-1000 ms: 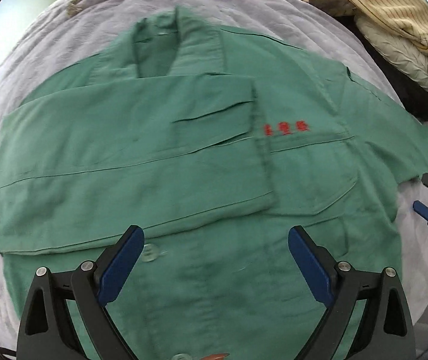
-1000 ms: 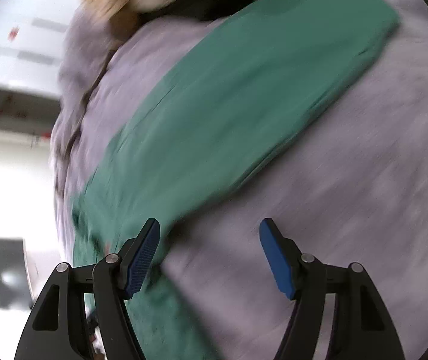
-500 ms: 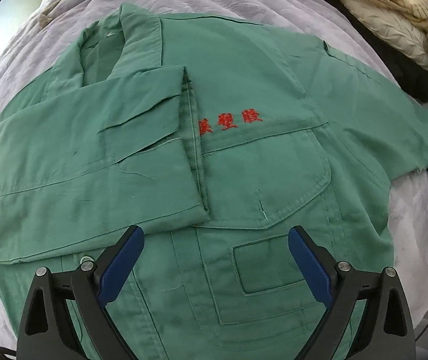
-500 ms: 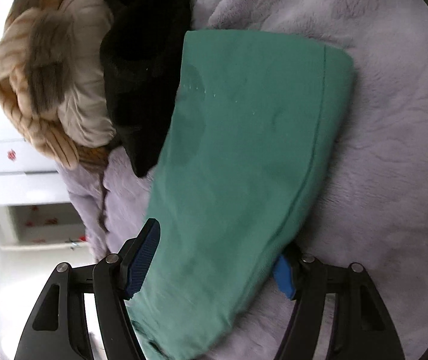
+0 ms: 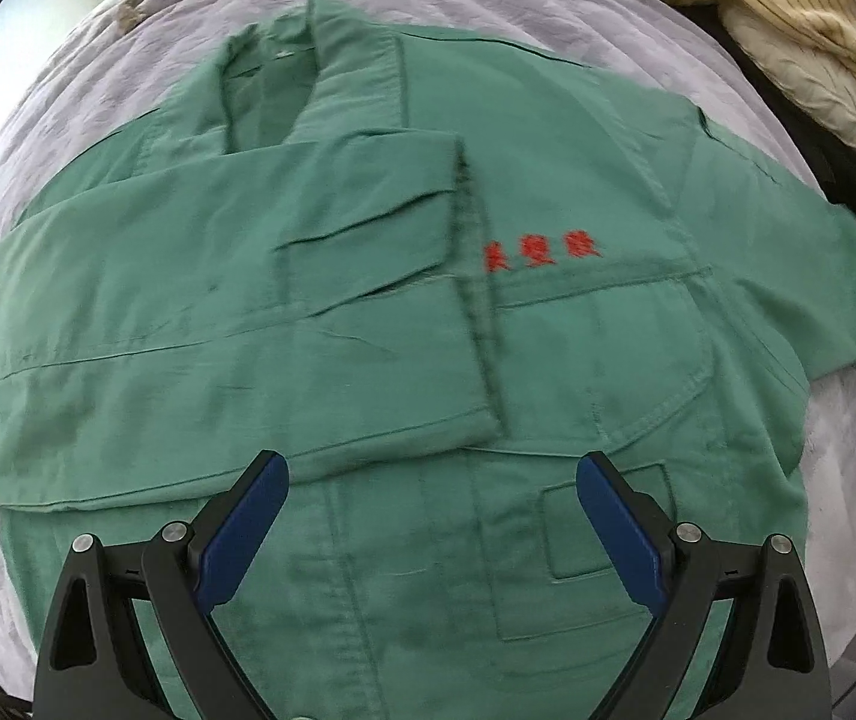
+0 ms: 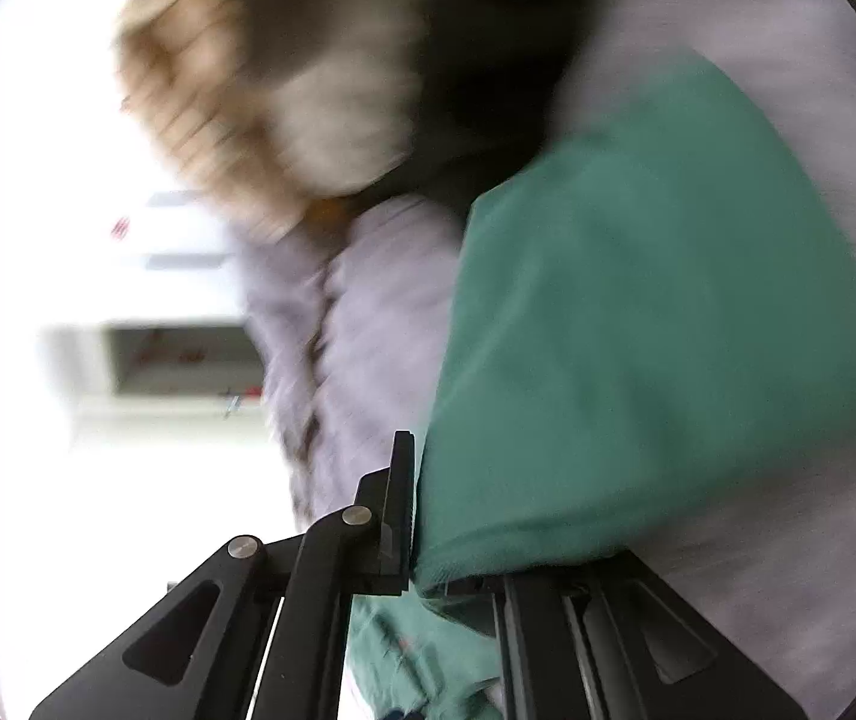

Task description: Fold large clothes

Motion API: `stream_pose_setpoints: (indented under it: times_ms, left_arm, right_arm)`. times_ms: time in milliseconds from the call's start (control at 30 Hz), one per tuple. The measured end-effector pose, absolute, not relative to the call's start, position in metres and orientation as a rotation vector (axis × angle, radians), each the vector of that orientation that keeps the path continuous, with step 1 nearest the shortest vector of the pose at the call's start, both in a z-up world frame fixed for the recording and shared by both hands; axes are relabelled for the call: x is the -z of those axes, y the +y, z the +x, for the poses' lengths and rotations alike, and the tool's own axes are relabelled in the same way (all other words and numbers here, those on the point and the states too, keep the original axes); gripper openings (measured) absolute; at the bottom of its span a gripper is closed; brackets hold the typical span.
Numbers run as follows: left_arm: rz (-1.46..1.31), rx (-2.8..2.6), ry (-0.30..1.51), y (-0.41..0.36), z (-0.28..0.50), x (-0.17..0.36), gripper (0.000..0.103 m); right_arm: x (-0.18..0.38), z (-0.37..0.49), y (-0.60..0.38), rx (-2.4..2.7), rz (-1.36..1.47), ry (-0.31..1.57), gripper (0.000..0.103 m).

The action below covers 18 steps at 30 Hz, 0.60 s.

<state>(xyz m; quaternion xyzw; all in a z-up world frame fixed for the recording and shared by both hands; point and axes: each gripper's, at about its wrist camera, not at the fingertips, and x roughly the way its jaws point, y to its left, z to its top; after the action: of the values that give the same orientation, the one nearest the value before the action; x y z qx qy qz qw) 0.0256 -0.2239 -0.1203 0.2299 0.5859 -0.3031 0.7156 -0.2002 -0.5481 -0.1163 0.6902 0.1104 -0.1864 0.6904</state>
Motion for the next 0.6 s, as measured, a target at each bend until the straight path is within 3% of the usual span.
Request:
stream_pose_setpoints:
  times_ms: [233, 367, 600]
  left_arm:
    - [0.476, 0.660, 1.284, -0.191, 0.051, 0.113, 0.097]
    - [0.443, 0.629, 1.253, -0.160, 0.074, 0.105, 0.097]
    - [0.397, 0.553, 1.234, -0.091, 0.126, 0.101, 0.097]
  right_arm:
    - [0.040, -0.076, -0.488, 0.144, 1.272, 0.393, 0.006]
    - [0.011, 0.023, -0.407, 0.031, 0.998, 0.601, 0.006]
    - [0.080, 0.123, -0.257, -0.022, 0.776, 0.978, 0.010]
